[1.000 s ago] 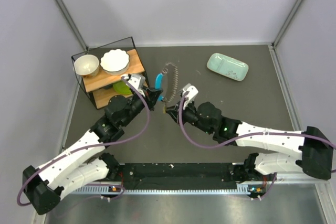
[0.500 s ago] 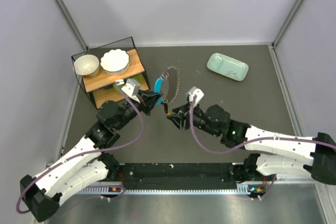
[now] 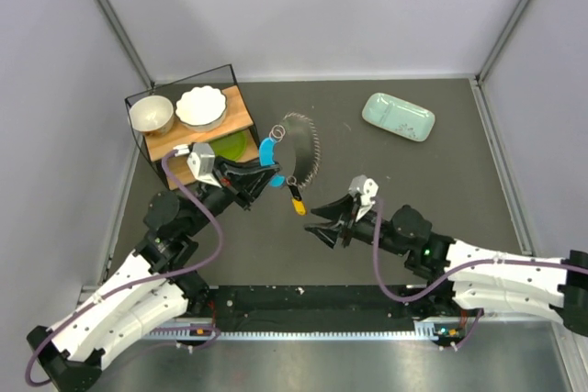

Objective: Remove the keys from the keyring

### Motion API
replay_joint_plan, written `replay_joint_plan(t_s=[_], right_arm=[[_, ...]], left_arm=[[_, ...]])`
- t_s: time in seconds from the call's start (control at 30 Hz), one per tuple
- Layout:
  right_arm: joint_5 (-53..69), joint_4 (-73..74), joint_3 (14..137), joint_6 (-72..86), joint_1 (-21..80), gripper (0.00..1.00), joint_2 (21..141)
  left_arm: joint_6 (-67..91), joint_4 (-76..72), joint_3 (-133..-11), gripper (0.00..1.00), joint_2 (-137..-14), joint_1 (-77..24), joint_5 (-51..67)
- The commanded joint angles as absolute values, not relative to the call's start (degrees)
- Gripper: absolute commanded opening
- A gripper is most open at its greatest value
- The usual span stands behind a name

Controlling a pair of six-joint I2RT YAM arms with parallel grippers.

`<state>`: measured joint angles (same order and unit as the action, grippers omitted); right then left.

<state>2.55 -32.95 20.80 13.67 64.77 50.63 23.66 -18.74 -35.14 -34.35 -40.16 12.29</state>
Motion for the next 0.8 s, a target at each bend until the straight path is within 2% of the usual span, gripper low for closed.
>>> replay_joint_plan(t_s=[0.0,0.03,0.2,0.37,0.47,0.77], right_arm=[[-0.2,-24.6,32.0,19.3,65.7,0.49,44.2],[-1.9,-17.3,34.0,20.2,65.7,0.49,43.7],[-8.8,-5.6,45.2,25.3,65.7,0.50,44.0],[-9.4,5.6,54.7,28.0,65.7,0.49,52.5],[-7.1,8.3,58.5,30.0,65.7,0.48,57.0],[-8.4,9.0,60.3,33.8,65.7,0.45,61.1]], left_arm=[[20.9,-20.1,-37.0,0.00,-34.2,-40.3,13.0],[20.2,-19.3,-37.6,0.00,-34.5,-40.3,12.6],[17.5,-16.4,-38.2,0.00,-35.0,-40.2,11.3],[19.6,-16.7,-38.1,0.00,-35.2,-40.2,12.6],[21.4,-16.4,-38.3,0.00,-35.4,-40.2,13.8],[25.2,-20.1,-35.9,0.00,-33.2,-40.3,16.5]])
